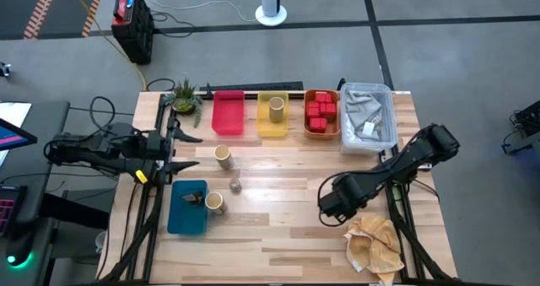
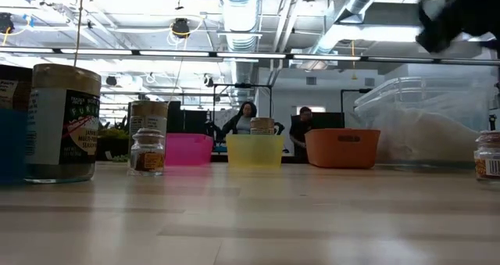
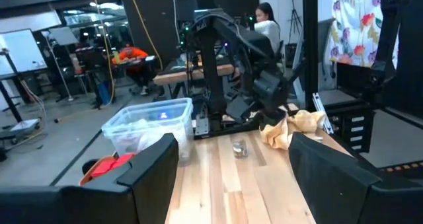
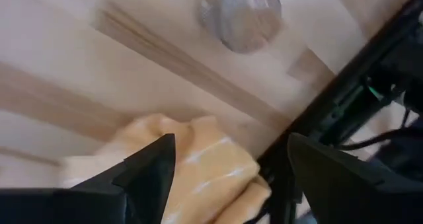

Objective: Sort spices by type
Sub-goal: Move the brown seasoning bottle to the center of the table

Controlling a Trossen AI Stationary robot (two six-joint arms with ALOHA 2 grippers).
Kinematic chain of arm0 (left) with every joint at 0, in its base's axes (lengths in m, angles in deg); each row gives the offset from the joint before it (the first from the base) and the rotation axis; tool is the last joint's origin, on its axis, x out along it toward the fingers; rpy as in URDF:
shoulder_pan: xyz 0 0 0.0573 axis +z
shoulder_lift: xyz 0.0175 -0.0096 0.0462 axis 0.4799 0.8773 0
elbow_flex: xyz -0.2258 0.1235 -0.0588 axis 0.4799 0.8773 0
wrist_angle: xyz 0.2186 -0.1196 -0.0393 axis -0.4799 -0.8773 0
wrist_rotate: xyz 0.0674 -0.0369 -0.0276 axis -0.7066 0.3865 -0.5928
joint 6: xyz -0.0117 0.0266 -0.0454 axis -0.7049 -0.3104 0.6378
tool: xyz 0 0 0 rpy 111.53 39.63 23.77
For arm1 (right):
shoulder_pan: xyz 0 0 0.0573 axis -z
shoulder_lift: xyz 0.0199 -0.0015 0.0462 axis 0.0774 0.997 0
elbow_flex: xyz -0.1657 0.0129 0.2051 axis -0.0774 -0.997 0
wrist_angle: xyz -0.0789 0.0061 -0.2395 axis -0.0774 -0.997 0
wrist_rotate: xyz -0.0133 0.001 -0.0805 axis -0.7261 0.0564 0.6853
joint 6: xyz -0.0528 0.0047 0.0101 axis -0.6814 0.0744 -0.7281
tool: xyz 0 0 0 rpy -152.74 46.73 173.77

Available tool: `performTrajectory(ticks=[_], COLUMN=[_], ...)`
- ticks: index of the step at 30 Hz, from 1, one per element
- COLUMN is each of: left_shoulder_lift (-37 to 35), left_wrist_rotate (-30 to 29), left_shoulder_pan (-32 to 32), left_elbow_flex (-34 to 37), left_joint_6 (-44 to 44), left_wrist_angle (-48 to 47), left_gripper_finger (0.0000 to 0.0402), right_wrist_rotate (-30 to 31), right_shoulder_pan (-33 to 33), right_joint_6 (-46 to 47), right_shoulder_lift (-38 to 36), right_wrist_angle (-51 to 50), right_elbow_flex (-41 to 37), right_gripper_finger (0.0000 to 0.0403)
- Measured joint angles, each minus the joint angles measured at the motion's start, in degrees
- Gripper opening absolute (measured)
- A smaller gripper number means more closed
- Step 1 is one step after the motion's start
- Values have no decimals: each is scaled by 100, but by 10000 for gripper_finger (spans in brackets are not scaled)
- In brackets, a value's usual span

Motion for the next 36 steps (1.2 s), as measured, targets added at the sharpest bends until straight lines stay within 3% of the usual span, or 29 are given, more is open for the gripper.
performTrajectory(ticks=[7, 11, 15, 24, 27, 32, 36], left_shoulder_lift=[50, 48, 107, 642, 878, 1170, 1219], left_wrist_rotate=[-68, -188, -318, -1039, -1155, -1315, -1603], left_shoulder_pan=[0, 0, 2, 4, 4, 4, 6], left_elbow_flex=[0, 0, 0, 2, 2, 9, 9], left_joint_6=[61, 21, -2, -268, -270, -361, -439], left_wrist_angle=[-99, -32, 85, 225, 190, 89, 112], left_gripper_finger=[277, 277, 277, 277, 277, 277, 277], right_wrist_rotate=[21, 727, 1463, 2286, 2240, 1968, 2068], right_shoulder_pan=[308, 782, 1496, 3071, 3286, 2923, 2371], right_joint_6=[-759, -1402, -2198, -4353, -4849, -5153, -4432], right_shoulder_lift=[4, 155, 292, 330, 324, 322, 321], right_wrist_angle=[1130, 2040, 3014, 4461, 4088, 1990, 285], right_elbow_flex=[-1038, -1325, -1319, -732, -269, 485, 925], right_gripper_finger=[317, 317, 317, 317, 317, 317, 317])
